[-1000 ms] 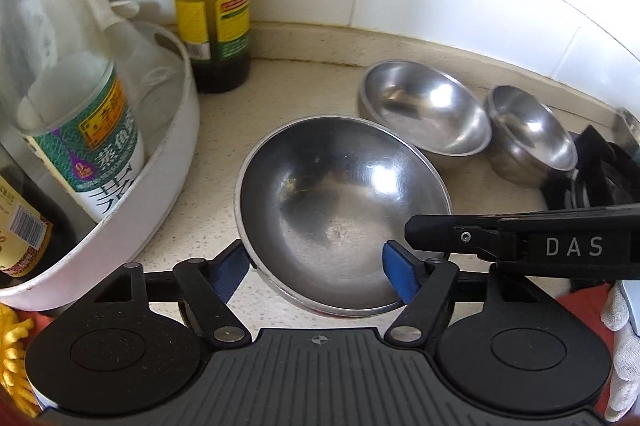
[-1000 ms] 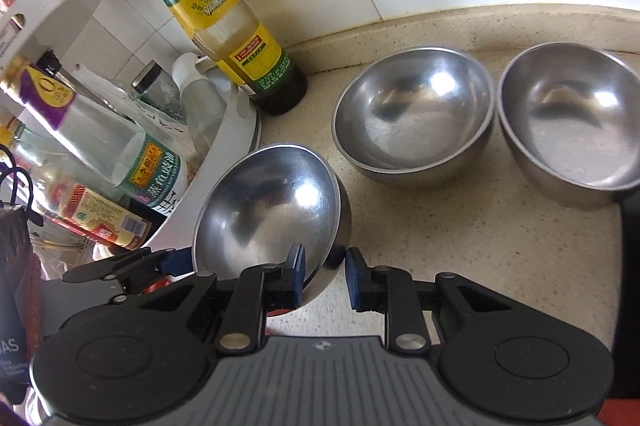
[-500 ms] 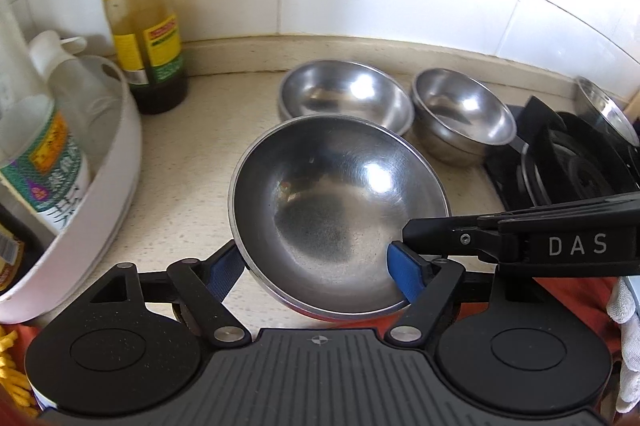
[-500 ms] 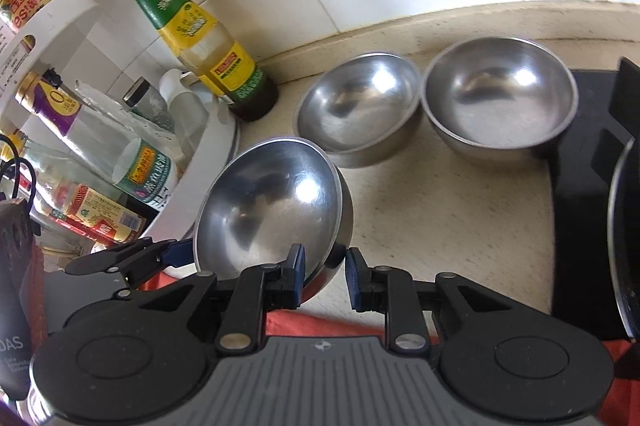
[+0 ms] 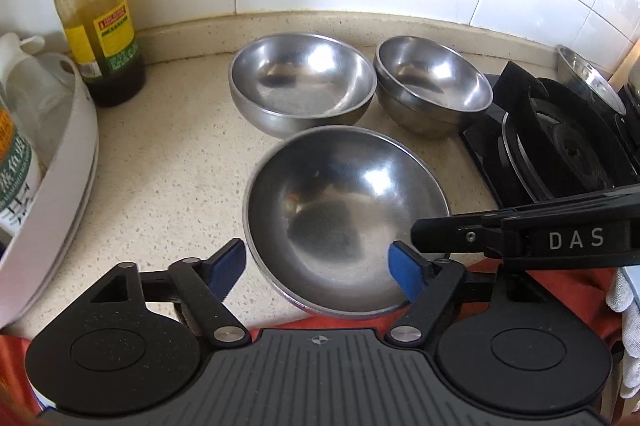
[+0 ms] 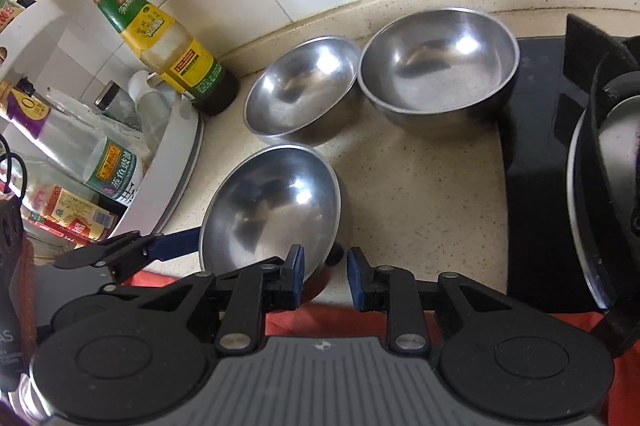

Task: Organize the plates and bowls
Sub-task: 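Close both grippers on the steel bowl rim and lift it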

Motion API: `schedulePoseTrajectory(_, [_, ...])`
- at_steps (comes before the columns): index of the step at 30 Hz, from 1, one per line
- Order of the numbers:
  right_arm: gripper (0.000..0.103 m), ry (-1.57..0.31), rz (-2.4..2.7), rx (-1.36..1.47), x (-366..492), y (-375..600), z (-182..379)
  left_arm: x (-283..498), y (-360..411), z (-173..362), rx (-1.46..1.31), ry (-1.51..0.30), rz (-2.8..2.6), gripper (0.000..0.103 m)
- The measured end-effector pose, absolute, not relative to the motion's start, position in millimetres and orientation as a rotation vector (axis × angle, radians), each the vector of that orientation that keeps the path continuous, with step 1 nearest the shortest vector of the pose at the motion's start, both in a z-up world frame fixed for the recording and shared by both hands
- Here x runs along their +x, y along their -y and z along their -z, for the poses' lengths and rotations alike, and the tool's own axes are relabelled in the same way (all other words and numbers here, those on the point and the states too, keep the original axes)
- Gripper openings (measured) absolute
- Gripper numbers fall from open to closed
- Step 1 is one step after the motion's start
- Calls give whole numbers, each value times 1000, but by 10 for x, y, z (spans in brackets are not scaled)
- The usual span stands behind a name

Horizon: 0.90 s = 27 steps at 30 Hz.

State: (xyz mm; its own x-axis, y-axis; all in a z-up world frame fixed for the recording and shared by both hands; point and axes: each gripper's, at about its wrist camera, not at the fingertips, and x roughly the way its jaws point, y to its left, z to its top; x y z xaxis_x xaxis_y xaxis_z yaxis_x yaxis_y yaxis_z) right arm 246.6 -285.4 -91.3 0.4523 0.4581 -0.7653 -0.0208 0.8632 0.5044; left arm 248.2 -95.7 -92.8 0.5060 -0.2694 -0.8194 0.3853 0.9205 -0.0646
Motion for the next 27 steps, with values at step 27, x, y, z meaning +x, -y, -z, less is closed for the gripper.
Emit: schedulePoseTrajectory(27, [33, -948, -179, 407, 2812, 3370, 438, 2658, 758, 501, 154, -839, 319, 98])
